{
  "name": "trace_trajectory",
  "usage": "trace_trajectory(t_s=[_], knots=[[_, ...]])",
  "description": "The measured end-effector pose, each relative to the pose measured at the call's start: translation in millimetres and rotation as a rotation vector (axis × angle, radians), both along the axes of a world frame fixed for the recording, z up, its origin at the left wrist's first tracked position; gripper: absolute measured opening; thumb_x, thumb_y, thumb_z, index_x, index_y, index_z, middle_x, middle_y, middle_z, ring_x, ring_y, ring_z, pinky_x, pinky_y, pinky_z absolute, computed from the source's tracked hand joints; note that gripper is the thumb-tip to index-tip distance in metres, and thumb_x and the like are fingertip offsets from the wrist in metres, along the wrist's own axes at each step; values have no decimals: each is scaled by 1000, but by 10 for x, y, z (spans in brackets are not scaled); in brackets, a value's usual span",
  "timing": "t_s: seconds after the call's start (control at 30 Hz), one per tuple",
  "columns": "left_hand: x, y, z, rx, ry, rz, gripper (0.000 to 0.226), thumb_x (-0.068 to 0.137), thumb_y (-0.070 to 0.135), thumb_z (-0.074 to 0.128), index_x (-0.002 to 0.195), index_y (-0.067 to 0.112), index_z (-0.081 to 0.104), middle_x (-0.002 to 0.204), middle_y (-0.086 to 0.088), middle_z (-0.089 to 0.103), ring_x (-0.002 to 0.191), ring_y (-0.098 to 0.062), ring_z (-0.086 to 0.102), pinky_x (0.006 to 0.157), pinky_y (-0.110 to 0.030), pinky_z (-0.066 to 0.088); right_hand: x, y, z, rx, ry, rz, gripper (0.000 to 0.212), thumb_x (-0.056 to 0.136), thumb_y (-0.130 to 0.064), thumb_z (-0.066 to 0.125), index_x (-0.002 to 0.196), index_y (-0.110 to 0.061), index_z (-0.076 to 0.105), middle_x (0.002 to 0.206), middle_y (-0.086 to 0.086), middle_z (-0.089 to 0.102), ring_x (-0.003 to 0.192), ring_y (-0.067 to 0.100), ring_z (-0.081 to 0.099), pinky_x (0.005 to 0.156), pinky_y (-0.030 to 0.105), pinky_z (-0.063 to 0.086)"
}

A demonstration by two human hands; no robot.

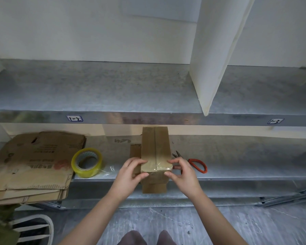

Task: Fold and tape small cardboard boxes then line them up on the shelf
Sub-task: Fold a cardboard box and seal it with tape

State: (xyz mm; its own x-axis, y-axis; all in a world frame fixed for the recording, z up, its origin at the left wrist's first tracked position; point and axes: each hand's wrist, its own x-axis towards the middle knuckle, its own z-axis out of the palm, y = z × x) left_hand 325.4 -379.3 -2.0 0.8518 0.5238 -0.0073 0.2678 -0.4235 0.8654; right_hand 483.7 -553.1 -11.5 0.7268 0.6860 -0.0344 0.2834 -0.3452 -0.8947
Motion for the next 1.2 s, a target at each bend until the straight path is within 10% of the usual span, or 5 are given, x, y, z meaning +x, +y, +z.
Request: trace_trajectory(t_s=[0.3,0.63,0.87,1.0,1.2], knots=[[79,75,101,-228,62,-8,53,80,38,76,126,43,51,134,15,49,118,10,47,104,-24,43,70,85,47,106,394,-16,30,80,-20,79,102,-33,64,118,-6,63,111,14,61,94,38,54],[248,199,326,-735,249,19,95,78,40,77,149,48,14,154,4,30,137,-26,38,107,-52,35,215,176,52,239,938,-31,61,82,7,59,130,-31,49,134,5,56,117,25,60,92,44,52],[251,36,413,-693,119,45,101,74,22,82,152,28,19,150,-2,40,126,-19,51,111,-44,38,-31,204,260,43,441,-117,64,88,-37,69,144,-29,39,139,-6,52,129,14,50,105,42,45],[173,-57,658,-742,-51,136,100,64,69,73,143,25,30,145,3,44,130,-13,46,113,-43,34,-130,107,419,179,367,-161,40,82,-22,76,114,-28,54,124,-4,61,120,13,55,104,44,46],[75,-75,926,-636,-44,216,73,80,74,47,142,39,30,145,15,39,137,-16,35,113,-50,31,-277,58,736,190,345,-72,74,76,-72,62,138,-35,45,120,1,59,114,14,58,103,41,47]])
